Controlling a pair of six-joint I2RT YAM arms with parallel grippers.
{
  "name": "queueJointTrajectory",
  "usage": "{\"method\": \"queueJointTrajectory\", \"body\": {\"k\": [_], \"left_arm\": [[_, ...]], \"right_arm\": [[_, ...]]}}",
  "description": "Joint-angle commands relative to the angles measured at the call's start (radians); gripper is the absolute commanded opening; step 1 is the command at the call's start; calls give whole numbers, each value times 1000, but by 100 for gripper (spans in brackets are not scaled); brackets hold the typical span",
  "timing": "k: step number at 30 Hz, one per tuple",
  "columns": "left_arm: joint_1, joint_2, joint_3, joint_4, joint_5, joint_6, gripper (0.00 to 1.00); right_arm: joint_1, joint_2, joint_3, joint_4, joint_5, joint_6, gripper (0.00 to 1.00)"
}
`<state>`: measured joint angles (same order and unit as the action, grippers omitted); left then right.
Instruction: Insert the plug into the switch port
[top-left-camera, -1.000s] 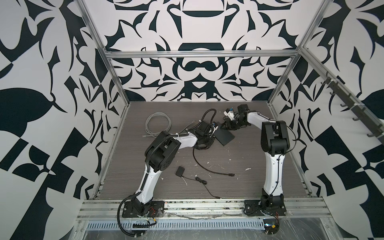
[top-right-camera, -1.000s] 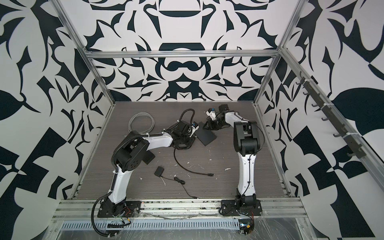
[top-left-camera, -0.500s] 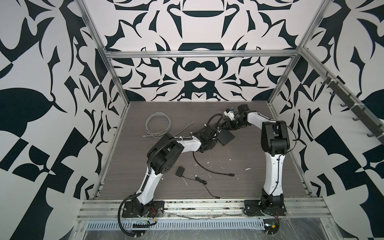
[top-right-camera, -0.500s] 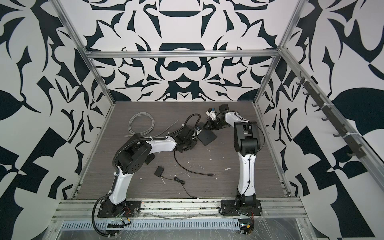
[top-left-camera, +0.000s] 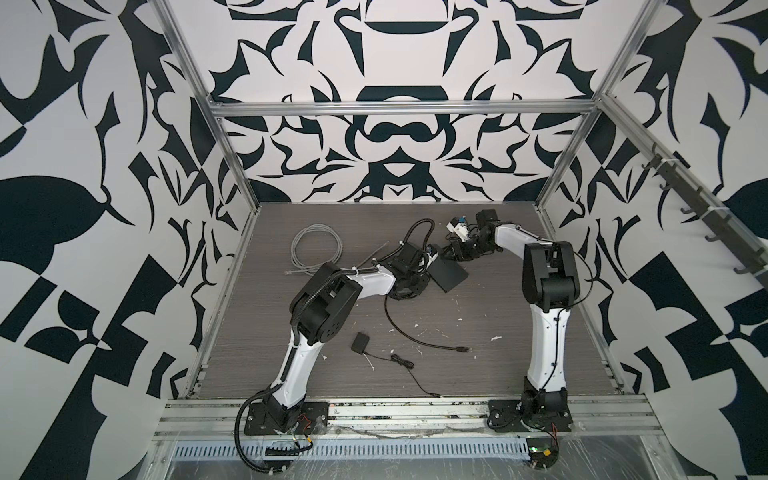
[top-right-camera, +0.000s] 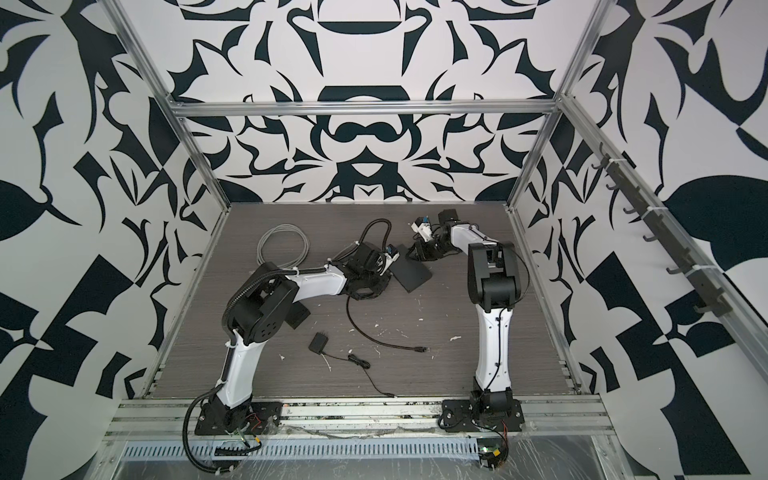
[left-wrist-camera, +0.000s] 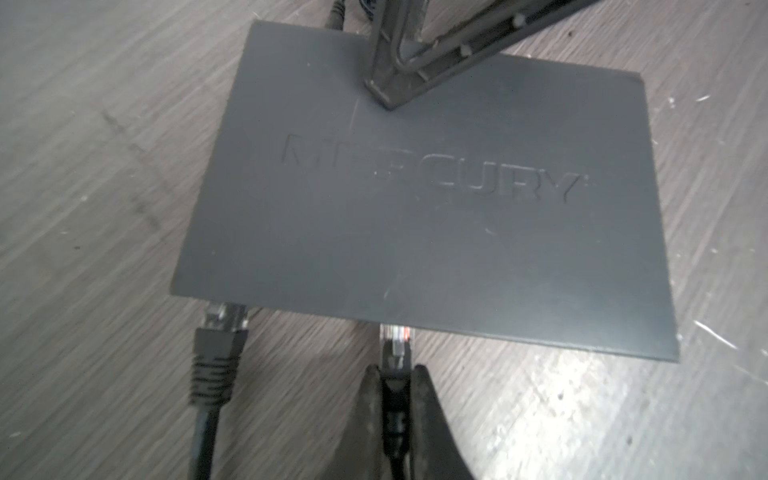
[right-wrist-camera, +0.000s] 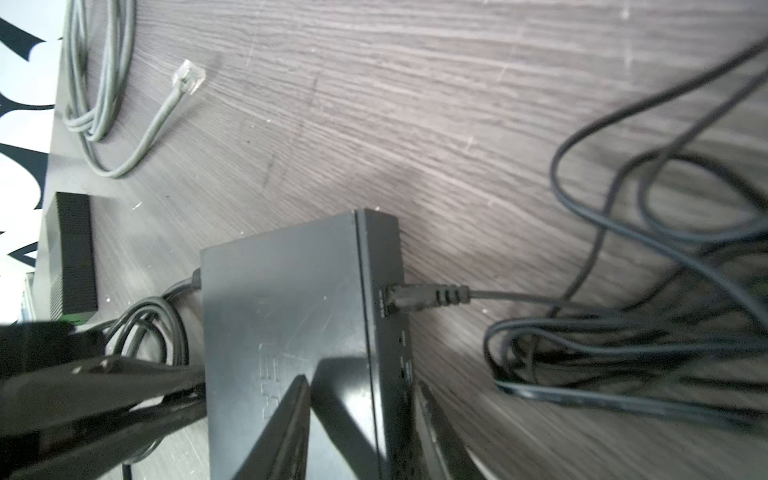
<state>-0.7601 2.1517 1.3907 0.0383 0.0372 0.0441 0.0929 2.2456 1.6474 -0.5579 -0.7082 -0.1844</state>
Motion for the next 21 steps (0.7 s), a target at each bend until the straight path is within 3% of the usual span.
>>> {"method": "queueJointTrajectory", "body": {"k": [1,16,21], "left_arm": [[5,-17,58,103,50,-3,0],[6,31,98,222,52,-43,0],[5,46,108,285,102,-43,0]], "right_arm": [[53,14,-34,-198,-140,-22,38],[88,-1,-96,-190,-192,-17,37],[130,-30,-130,-188,-216,-3,37]]}}
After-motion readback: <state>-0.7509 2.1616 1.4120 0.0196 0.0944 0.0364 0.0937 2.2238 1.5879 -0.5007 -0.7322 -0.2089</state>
